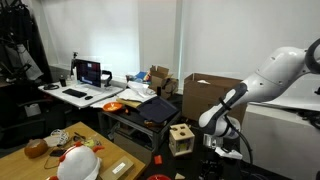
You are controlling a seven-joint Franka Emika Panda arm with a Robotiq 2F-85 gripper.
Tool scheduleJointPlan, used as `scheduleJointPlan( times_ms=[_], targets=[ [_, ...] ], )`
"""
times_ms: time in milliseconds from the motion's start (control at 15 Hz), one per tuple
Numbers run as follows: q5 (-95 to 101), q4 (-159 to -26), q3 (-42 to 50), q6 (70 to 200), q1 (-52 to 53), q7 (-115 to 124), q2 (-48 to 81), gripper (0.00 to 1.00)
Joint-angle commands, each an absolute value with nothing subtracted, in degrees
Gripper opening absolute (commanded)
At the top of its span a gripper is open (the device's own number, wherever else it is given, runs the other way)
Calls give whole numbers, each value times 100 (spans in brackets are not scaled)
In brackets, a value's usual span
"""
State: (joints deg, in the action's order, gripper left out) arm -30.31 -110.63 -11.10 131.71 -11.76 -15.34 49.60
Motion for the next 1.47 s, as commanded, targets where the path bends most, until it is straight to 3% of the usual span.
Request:
scheduleJointPlan(
  times_ms=[0,867,1400],
  targets=[
    [-3208,-11693,-1106,13301,-1305,-1505,4264,100],
    [-2034,-12318,119,13550,-874,-310,3224,100],
    [-1157,-12264,113,12338,-905,-670,2678,100]
  ],
)
